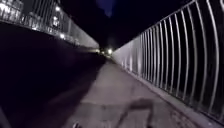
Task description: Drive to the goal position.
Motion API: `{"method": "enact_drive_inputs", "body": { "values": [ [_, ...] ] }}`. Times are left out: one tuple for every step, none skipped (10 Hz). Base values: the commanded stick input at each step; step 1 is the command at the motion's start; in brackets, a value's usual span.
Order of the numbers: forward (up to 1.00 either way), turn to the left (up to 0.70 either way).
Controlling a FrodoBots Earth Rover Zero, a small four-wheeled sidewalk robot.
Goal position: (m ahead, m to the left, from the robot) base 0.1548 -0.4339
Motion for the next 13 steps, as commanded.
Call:
{"method": "enact_drive_inputs", "body": {
  "values": [
    [0.3, 0.01],
    [0.3, 0.01],
    [0.3, 0.01],
    [0.3, 0.01],
    [0.3, 0.01],
    [0.3, 0.01],
    [0.3, 0.01],
    [0.3, 0.01],
    [0.3, 0.01],
    [0.3, 0.01],
    [0.3, 0.01],
    [0.3, 0.01],
    [0.3, 0.01]
  ]
}}
